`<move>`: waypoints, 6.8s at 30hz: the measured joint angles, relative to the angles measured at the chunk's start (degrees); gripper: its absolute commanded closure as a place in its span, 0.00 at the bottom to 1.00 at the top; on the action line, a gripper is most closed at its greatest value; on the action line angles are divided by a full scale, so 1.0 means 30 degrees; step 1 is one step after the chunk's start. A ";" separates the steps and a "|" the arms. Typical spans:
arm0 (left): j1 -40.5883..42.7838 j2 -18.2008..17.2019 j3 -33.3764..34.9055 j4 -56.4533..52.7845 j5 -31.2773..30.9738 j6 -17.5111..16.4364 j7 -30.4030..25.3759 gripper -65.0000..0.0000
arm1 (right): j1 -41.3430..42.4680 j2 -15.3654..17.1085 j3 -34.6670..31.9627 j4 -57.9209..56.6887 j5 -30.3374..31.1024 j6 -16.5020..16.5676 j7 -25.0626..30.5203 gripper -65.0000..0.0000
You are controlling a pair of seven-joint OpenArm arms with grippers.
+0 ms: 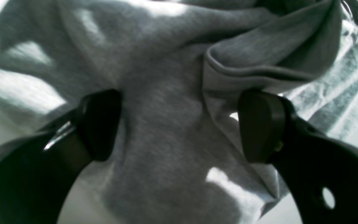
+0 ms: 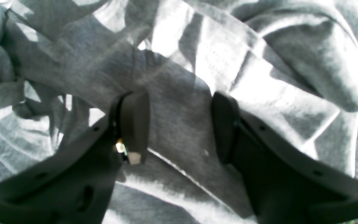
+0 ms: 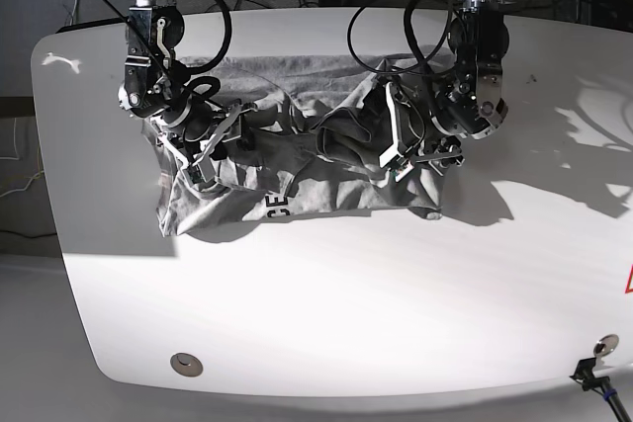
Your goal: Fold the T-shirt properly
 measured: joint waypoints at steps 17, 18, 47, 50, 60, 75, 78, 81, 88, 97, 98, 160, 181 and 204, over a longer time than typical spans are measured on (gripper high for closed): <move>0.1370 0.0474 0.5734 0.1807 -0.0131 0.0000 -0.1078 0.14 | 0.0000 0.0000 0.0000 0.0000 0.0007 0.0000 0.0000 0.53; 0.1370 0.0663 0.6091 0.1807 -0.0131 0.0000 -0.1005 0.14 | 0.0000 -0.0015 0.0000 0.0000 -0.0007 -0.0007 0.0000 0.53; 0.0590 -0.1603 -0.2310 -0.1115 -0.0211 -0.0007 -0.2565 0.14 | 0.0007 -0.0051 -0.0007 0.0036 0.0058 -0.0007 -0.0066 0.53; 0.0386 -0.1610 -0.2302 -0.1472 -0.0357 0.0007 -0.2987 0.14 | -0.0138 -0.0095 0.0029 0.1311 -0.0270 -0.0153 -0.0838 0.53; 0.0444 -0.1617 -0.2302 -0.1486 -0.0364 0.0007 -0.3235 0.14 | 0.0765 -0.0146 0.3730 0.5763 -0.0080 0.0095 -0.1843 0.46; 0.0510 -0.1647 -0.2310 -0.1464 -0.0437 0.0007 -0.3322 0.14 | 0.1982 0.0051 0.8772 -0.2178 -0.0182 0.3847 -0.3038 0.24; 0.0539 -0.1639 -0.2310 -0.1464 -0.0430 0.0007 -0.3330 0.14 | 0.1792 -0.0109 0.8735 -0.2492 0.0809 0.3803 -0.2594 0.24; 0.0539 -0.1647 -0.2310 -0.1457 -0.0437 0.0007 -0.3330 0.14 | 0.1202 -0.0262 0.8094 -0.2484 0.2528 0.3854 -0.2361 0.24; 0.0546 -0.1639 -0.2310 -0.1450 -0.0437 0.0007 -0.3337 0.14 | 0.0889 -0.0692 0.6295 -0.2455 0.4095 0.3963 -0.2215 0.27; 0.0546 -0.1588 -0.2251 -0.1443 -0.0437 0.0007 -0.3330 0.14 | 0.1056 -0.0685 0.6229 -0.2521 0.3723 0.3840 -0.2878 1.00; 0.0539 -0.1494 -0.2259 -0.1443 -0.0430 0.0015 -0.3322 0.14 | 0.1188 -0.0678 0.6178 -0.2550 0.3614 0.3847 -0.2943 1.00; -0.0816 0.0867 0.1151 -0.1122 0.0102 -0.0124 -0.2171 0.14 | -0.1435 -0.5289 -0.2747 0.8561 -0.1355 0.2943 -0.5909 0.47; 0.0095 -0.3381 -0.3351 0.1239 -0.0168 -0.0066 -0.2339 0.14 | 0.0860 -0.0357 0.2266 0.8568 -0.1282 0.3111 -0.5858 0.47; 0.1035 -0.2703 -0.3308 0.1239 -0.0146 -0.0015 -0.2382 0.14 | -0.0845 -0.2368 0.2754 0.7737 -0.1158 0.3133 -0.5967 0.46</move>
